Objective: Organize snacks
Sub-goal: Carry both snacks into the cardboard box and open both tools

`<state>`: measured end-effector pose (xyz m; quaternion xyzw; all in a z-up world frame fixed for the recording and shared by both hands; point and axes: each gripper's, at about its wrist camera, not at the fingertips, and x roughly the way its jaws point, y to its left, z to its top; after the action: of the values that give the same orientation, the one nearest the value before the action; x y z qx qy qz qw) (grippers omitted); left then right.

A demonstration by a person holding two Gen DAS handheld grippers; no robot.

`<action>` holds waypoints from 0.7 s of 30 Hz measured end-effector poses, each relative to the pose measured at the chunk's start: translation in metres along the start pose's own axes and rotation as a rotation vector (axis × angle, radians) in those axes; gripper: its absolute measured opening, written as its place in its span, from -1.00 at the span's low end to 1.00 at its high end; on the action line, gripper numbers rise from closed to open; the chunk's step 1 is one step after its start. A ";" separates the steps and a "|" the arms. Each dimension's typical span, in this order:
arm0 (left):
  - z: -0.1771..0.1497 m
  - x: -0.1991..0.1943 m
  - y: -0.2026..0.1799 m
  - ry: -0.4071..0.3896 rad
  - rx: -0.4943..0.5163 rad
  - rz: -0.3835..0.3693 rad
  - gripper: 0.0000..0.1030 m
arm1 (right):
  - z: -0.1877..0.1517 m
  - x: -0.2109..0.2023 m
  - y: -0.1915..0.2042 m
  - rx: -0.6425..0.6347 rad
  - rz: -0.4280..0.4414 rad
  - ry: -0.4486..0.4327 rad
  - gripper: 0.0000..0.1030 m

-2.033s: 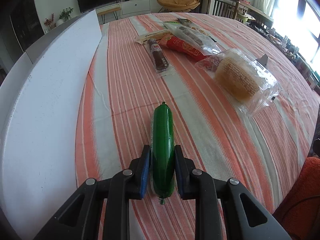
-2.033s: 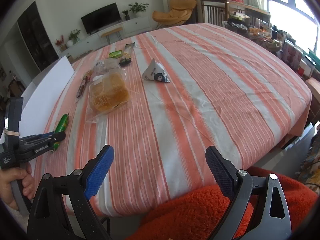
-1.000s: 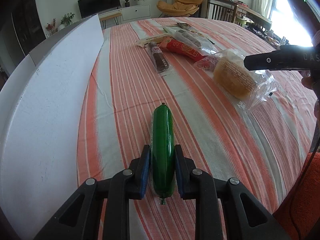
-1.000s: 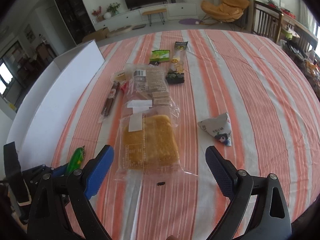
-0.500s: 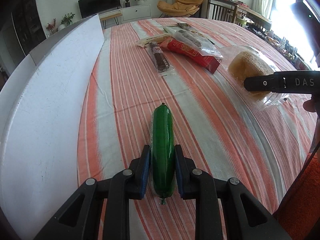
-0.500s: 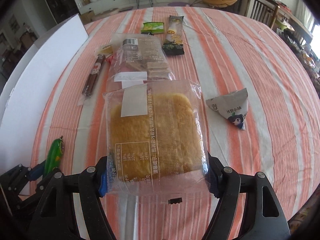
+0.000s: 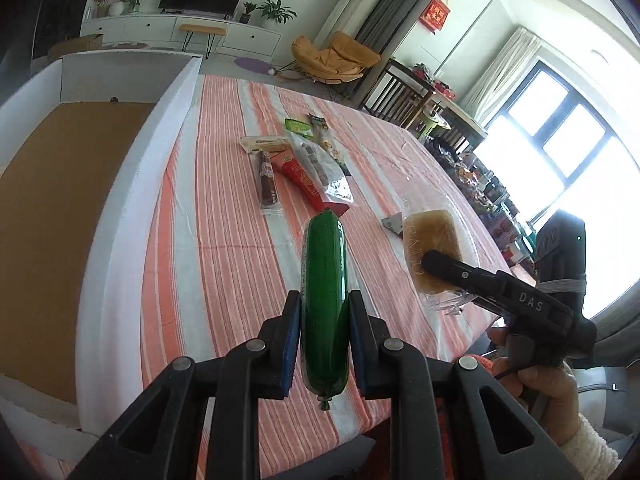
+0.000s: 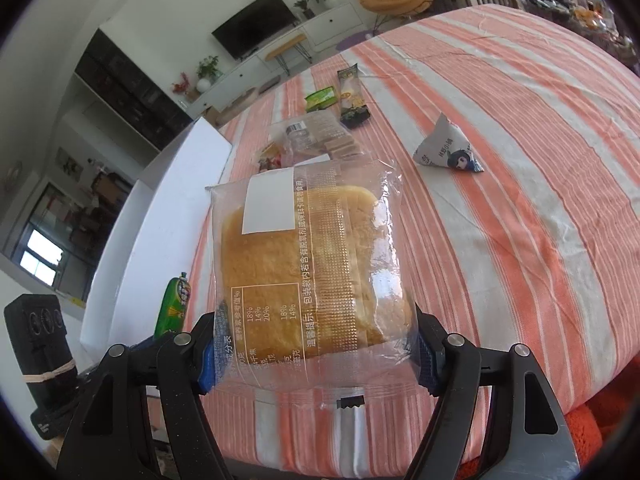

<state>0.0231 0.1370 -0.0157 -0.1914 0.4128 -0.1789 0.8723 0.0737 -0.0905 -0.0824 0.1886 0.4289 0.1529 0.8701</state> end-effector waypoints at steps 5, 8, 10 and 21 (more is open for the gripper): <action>0.041 -0.092 0.031 -0.167 0.020 0.147 -0.57 | 0.018 -0.014 0.093 -0.131 0.163 0.000 0.47; 0.061 -0.112 0.086 -0.193 -0.038 0.356 -0.57 | 0.026 -0.001 0.158 -0.190 0.287 0.029 0.47; 0.067 -0.112 0.130 -0.178 -0.099 0.492 -0.57 | 0.027 0.017 0.193 -0.208 0.333 0.052 0.47; 0.032 -0.071 0.224 -0.040 -0.176 0.711 0.62 | -0.009 0.124 0.263 -0.388 0.255 0.246 0.71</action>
<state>0.0402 0.3698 -0.0587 -0.1135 0.4502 0.1755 0.8681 0.1119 0.1960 -0.0522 0.0508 0.4668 0.3622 0.8052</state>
